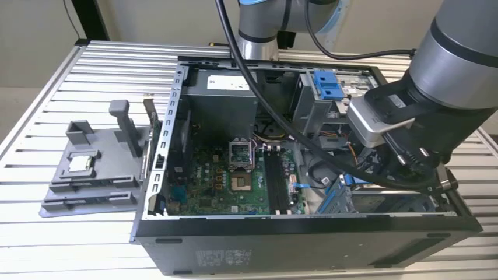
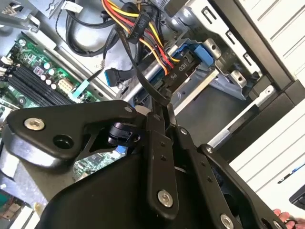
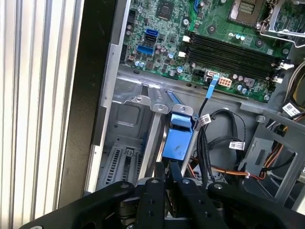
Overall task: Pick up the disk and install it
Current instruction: 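Insert the second disk wire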
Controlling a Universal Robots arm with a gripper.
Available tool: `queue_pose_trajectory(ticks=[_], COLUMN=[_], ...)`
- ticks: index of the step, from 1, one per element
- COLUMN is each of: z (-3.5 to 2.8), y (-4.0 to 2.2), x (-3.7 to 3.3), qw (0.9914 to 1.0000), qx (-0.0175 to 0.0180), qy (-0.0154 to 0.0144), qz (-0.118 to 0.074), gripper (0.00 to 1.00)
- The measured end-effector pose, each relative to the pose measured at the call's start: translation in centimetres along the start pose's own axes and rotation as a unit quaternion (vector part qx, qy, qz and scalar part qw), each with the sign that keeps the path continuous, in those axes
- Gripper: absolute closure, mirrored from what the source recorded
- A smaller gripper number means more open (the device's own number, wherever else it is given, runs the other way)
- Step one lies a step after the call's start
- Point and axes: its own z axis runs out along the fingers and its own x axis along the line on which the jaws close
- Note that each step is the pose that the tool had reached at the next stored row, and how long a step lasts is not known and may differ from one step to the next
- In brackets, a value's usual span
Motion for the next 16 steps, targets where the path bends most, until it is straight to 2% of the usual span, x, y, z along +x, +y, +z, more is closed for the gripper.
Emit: queue_pose_trajectory(ticks=[5, 9, 16], z=[0.05, 0.06, 0.08], y=[-0.03, -0.03, -0.06], x=[-0.19, -0.19, -0.4], qw=[0.99997, 0.9998, 0.9995], qx=[0.0005, 0.0017, 0.0028], qy=[0.001, 0.0005, 0.0022], qz=[0.007, 0.02, 0.031], gripper=[1.0, 1.0, 1.0])
